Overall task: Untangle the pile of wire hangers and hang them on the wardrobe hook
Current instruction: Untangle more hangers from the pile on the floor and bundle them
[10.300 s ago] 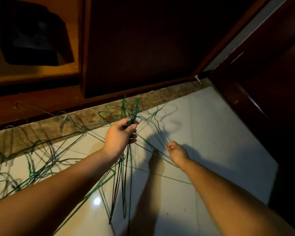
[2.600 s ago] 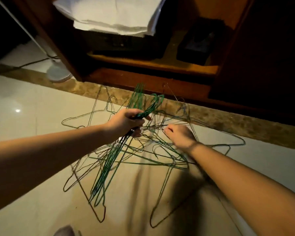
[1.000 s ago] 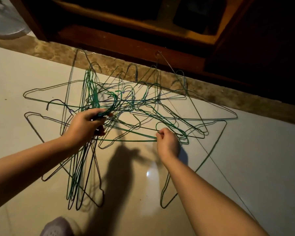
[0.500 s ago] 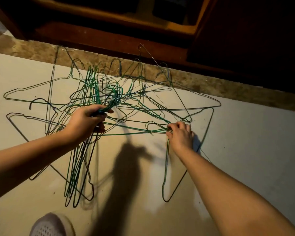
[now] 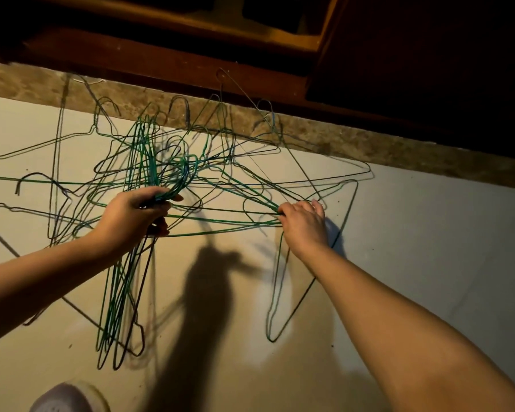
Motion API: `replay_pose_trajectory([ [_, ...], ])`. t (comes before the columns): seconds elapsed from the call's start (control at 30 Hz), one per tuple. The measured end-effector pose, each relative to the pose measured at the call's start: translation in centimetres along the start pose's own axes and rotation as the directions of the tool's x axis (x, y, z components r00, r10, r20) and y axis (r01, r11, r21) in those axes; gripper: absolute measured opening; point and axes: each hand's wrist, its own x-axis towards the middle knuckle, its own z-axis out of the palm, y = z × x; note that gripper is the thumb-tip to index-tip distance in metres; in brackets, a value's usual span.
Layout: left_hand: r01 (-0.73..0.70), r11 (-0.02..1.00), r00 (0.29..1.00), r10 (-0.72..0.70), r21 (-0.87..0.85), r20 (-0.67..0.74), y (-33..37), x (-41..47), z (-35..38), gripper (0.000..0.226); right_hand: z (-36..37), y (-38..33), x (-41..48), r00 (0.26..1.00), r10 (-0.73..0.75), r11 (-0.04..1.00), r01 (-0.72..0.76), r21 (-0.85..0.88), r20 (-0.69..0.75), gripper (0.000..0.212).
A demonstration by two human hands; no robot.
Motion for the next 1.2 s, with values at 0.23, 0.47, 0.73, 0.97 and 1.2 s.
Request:
replay_pose_trajectory([
  [0.23,-0.016,0.999,1.000,0.016,-0.041,0.017,0.7,-0.3,0.4,0.026,-3.3,0.5,-0.7,0.996,0.011,1.000,-0.011,-0.008,-0.090,0.024],
  [0.47,-0.002,0.995,1.000,0.005,-0.102,0.028,1.9,-0.6,0.3,0.024,-7.8,-0.4,-0.1,0.983,0.053,0.994,-0.035,0.103,-0.177,0.024],
  [0.73,-0.069,0.971,0.993,0.044,-0.228,-0.112,4.2,-0.4,-3.5,0.029,-13.3,-4.9,2.3,0.867,0.339,0.867,-0.137,0.479,-0.366,0.015],
  [0.97,-0.059,0.929,0.983,-0.010,-0.365,-0.185,4.9,-1.2,-6.2,0.025,-12.1,-15.7,2.4,0.951,0.233,0.610,0.021,0.792,-0.205,0.011],
  [1.2,-0.036,0.883,0.982,-0.055,-0.468,-0.180,2.6,-3.5,-6.3,0.024,-9.1,-26.4,-2.2,0.972,0.137,0.471,0.107,0.875,-0.193,0.009],
])
